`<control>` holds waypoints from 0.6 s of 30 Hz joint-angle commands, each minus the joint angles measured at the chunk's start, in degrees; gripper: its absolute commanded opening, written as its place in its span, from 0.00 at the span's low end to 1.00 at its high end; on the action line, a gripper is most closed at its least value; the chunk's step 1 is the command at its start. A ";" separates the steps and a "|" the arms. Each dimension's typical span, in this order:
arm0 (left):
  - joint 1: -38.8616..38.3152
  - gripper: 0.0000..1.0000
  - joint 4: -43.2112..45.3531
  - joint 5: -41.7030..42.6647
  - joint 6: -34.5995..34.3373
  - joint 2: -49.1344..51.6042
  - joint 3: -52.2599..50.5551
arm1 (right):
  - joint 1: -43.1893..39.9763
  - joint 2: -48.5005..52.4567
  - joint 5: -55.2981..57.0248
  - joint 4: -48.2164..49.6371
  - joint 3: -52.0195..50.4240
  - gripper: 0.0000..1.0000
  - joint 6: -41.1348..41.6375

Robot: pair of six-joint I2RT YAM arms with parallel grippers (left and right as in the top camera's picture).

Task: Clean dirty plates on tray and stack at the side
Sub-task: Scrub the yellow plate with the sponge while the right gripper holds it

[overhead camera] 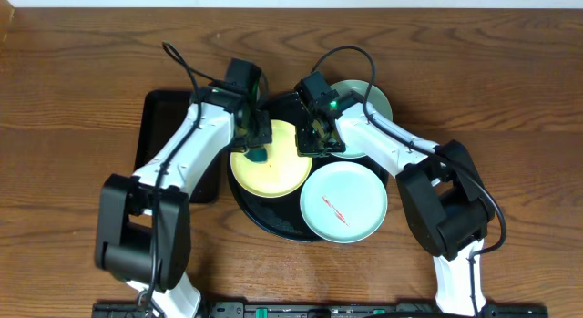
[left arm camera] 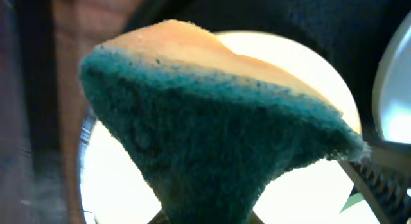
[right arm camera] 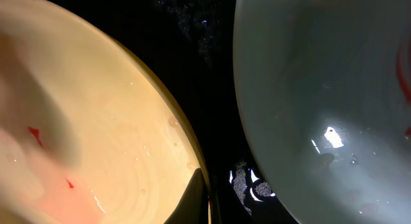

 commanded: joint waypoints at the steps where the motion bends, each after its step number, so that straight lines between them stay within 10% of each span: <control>1: -1.46 0.08 -0.15 0.57 -15.47 2.91 -1.42 | 0.87 0.70 -0.26 0.20 0.04 0.01 0.39; 9: -4.50 0.07 -0.37 -6.58 -45.77 5.79 -1.44 | 0.87 0.70 -0.04 0.00 0.04 0.01 0.39; 18: -5.99 0.07 7.19 -23.43 -48.81 7.19 -1.44 | 0.87 0.70 0.17 0.02 0.04 0.01 0.39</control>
